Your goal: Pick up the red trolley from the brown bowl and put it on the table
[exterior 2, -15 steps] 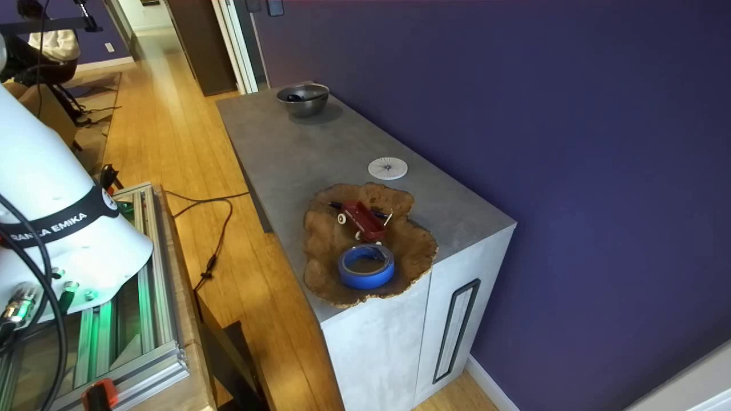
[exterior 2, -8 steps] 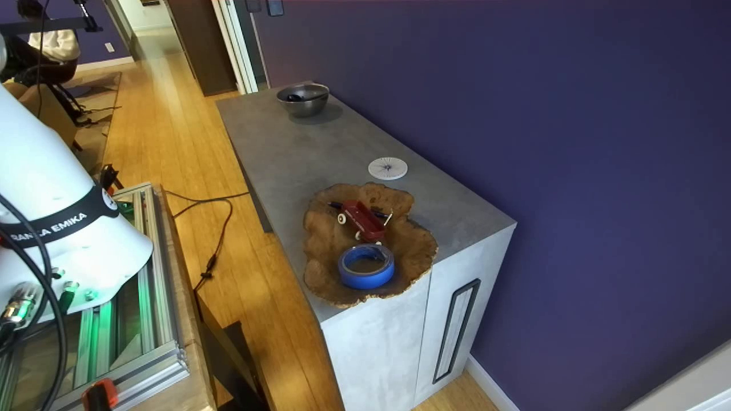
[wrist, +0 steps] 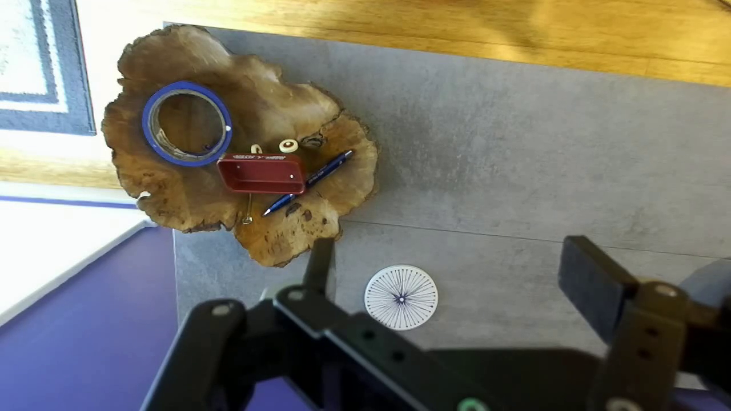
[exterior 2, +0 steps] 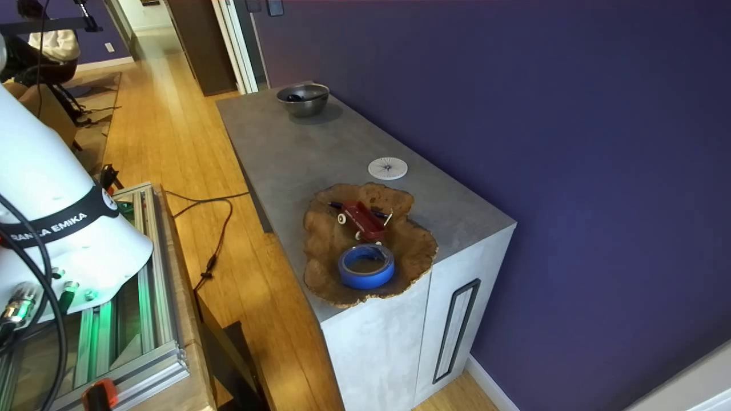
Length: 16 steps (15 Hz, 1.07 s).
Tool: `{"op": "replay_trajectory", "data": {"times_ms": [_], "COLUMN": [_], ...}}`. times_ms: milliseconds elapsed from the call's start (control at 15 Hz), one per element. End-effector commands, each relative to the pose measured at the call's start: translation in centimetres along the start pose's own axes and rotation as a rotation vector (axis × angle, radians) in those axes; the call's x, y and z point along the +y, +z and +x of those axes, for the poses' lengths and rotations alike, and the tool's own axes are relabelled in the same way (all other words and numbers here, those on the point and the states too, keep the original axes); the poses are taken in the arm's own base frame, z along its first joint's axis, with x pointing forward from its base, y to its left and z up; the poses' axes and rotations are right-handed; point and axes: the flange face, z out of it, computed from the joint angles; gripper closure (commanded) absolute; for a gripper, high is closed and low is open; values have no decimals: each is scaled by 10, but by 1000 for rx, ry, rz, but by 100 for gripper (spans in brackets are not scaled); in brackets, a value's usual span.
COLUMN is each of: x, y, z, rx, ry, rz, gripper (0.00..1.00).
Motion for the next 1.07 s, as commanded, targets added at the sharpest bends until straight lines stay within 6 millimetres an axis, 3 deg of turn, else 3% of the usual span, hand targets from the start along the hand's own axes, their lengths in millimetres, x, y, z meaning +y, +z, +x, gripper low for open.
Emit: {"op": "replay_trajectory", "data": {"times_ms": [0,133,400,733,867,1000], "x": [0,-4,51,100,96,98], "y": [-1,14,78,161,170,174], "z": [0,12,18,32,30,25], "rx": [-1,-41,-124,-212,-306,-284], "ry": [0,73,290,532,492,494], "rz": [0,-45,12,96,185,141], "gripper": [0,0,0,0,0,0]}}
